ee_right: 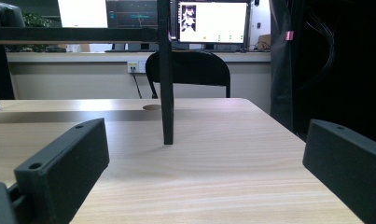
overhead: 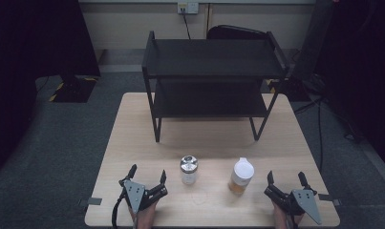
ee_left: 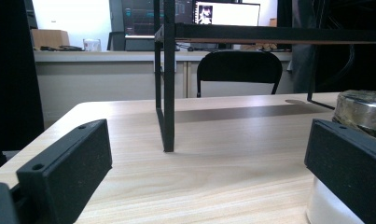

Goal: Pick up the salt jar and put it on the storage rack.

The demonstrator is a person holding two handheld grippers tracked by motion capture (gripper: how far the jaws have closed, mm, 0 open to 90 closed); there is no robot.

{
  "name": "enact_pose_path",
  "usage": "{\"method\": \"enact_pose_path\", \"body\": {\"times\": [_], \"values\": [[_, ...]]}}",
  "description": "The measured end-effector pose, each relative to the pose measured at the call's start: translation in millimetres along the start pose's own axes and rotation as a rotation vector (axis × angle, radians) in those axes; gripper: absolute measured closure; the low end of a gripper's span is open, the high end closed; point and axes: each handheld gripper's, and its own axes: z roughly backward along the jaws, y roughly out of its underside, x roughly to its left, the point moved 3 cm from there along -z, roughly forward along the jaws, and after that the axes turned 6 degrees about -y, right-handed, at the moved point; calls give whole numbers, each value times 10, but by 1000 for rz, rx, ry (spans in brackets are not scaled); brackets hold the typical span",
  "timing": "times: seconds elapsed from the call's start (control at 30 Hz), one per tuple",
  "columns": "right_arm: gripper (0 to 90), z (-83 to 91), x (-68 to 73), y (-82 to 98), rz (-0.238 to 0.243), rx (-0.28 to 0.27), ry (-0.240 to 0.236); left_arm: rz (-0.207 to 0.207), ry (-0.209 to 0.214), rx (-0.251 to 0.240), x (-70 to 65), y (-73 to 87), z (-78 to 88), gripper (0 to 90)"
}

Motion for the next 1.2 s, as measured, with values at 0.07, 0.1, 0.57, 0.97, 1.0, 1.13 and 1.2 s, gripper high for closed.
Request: {"method": "enact_pose_path", "body": {"times": [0.07,0.1,0.57,0.97,1.0,1.13,1.2], "values": [[0,0,1,0,0,0,0,0,0,0,0,0,0,1],[0,0,0,0,0,0,0,0,0,0,0,0,0,1],[0,-1,17,-1,0,1,12,0,0,0,0,0,0,1],[0,-3,25,-2,0,1,17,7,11,4,17,-7,-3,0],[0,-3,25,-2,0,1,17,10,17,9,27,-15,0,0],[0,-3,26,-2,0,1,17,9,58,2,57,-67,6,0],[0,-3,26,-2,0,1,17,6,78,-17,57,-114,13,0]]}}
